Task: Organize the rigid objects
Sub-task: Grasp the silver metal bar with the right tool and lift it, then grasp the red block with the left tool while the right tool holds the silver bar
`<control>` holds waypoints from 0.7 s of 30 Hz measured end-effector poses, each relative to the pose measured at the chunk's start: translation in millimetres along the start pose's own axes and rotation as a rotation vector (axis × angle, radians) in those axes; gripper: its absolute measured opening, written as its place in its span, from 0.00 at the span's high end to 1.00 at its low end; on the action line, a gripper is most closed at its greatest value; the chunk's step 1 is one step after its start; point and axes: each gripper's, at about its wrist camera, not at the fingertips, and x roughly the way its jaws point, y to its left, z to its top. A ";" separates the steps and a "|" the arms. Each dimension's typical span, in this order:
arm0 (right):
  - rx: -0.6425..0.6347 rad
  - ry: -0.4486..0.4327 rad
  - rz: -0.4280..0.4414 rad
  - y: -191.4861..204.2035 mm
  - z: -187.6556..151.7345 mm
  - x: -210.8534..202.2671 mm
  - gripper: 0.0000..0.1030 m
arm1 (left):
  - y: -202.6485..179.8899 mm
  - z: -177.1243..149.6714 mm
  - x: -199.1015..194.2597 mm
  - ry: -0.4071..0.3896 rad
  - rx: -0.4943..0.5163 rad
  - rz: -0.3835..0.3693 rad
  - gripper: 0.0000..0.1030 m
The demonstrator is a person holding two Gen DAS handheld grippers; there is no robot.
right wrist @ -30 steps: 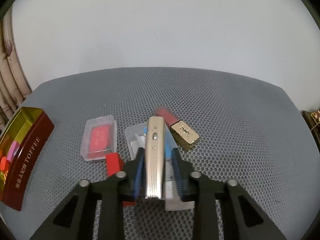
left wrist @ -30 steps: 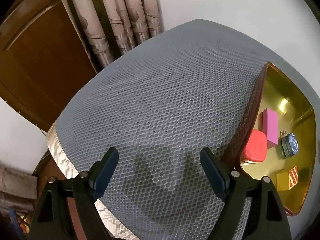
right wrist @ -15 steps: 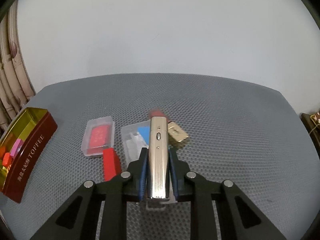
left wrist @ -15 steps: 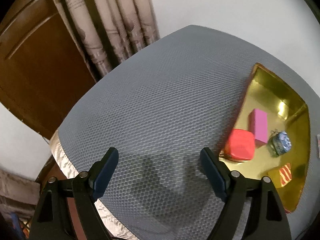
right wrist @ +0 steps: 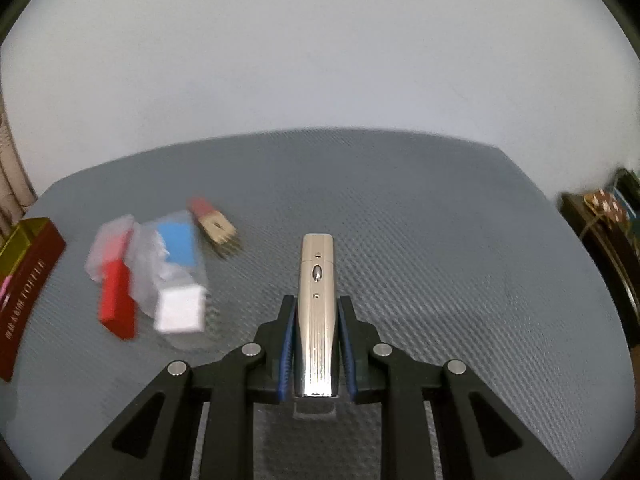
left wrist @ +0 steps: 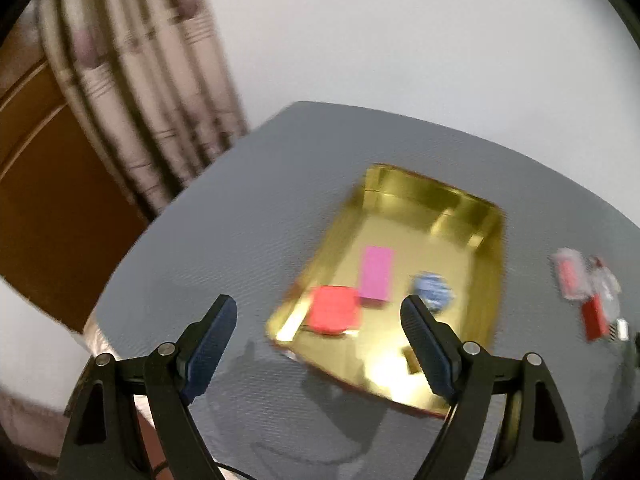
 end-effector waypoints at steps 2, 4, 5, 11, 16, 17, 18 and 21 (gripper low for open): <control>0.009 0.013 -0.009 -4.1 -5.1 4.7 0.80 | -28.1 -2.8 1.6 0.015 0.046 -0.053 0.21; 0.030 0.024 0.002 -9.3 -6.6 6.2 0.80 | -52.2 -6.5 6.5 0.034 0.079 -0.088 0.21; 0.033 0.026 0.003 -9.5 -6.7 7.4 0.80 | -68.6 -9.4 8.3 0.047 0.101 -0.112 0.21; 0.038 0.069 0.007 -2.3 -7.3 22.2 0.80 | -149.6 -13.4 16.3 0.144 0.191 -0.232 0.21; 0.024 0.081 -0.001 8.6 -8.0 29.4 0.79 | -206.6 -22.3 25.7 0.200 0.238 -0.277 0.21; 0.015 0.084 -0.006 11.6 -8.1 30.5 0.79 | -217.8 -24.0 28.5 0.220 0.242 -0.290 0.21; 0.002 0.084 -0.017 15.9 -8.3 31.6 0.79 | -225.0 -25.8 30.6 0.234 0.245 -0.297 0.21; -0.004 0.084 -0.019 22.2 -8.9 34.2 0.79 | -253.9 -29.7 35.9 0.276 0.256 -0.316 0.21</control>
